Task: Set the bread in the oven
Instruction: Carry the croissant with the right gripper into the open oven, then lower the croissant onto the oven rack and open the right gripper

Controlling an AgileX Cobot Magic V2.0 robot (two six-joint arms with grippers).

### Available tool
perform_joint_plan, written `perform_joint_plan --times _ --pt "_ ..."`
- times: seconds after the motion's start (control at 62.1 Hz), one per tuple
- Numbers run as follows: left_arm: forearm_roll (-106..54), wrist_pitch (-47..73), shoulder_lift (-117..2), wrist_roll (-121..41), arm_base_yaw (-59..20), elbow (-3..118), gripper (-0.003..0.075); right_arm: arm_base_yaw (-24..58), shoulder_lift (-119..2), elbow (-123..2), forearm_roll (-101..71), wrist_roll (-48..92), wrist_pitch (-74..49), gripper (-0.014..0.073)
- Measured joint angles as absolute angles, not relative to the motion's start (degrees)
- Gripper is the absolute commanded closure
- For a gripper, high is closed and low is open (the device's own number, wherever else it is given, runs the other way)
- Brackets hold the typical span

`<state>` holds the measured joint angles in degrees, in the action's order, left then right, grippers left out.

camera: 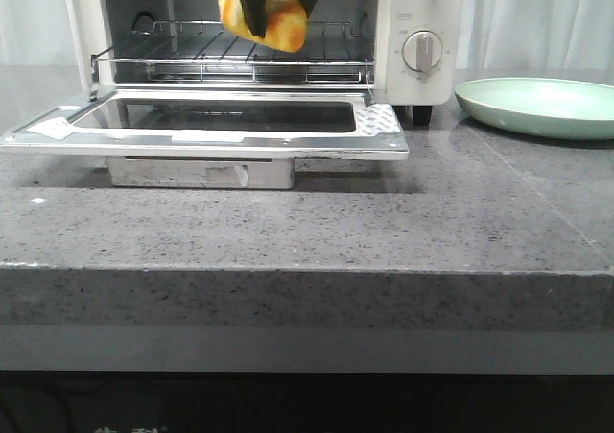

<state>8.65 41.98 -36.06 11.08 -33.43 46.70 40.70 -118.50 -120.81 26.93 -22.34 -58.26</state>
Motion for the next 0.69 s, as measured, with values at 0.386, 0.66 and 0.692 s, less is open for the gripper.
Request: perform_joint_plan --times 0.386,0.66,0.692 --pt "8.65 41.98 -36.06 11.08 -33.43 46.7 0.0738 39.69 -119.59 -120.93 28.22 -22.34 -57.06 0.0427" --pt "8.65 41.98 -36.06 11.08 -33.43 46.7 0.0738 39.07 -120.23 -121.03 28.31 -22.34 -58.0 -0.0017" --pt "8.65 41.98 -36.06 11.08 -33.43 46.7 0.0738 39.07 -120.23 -121.03 28.31 -22.34 -58.14 -0.002"
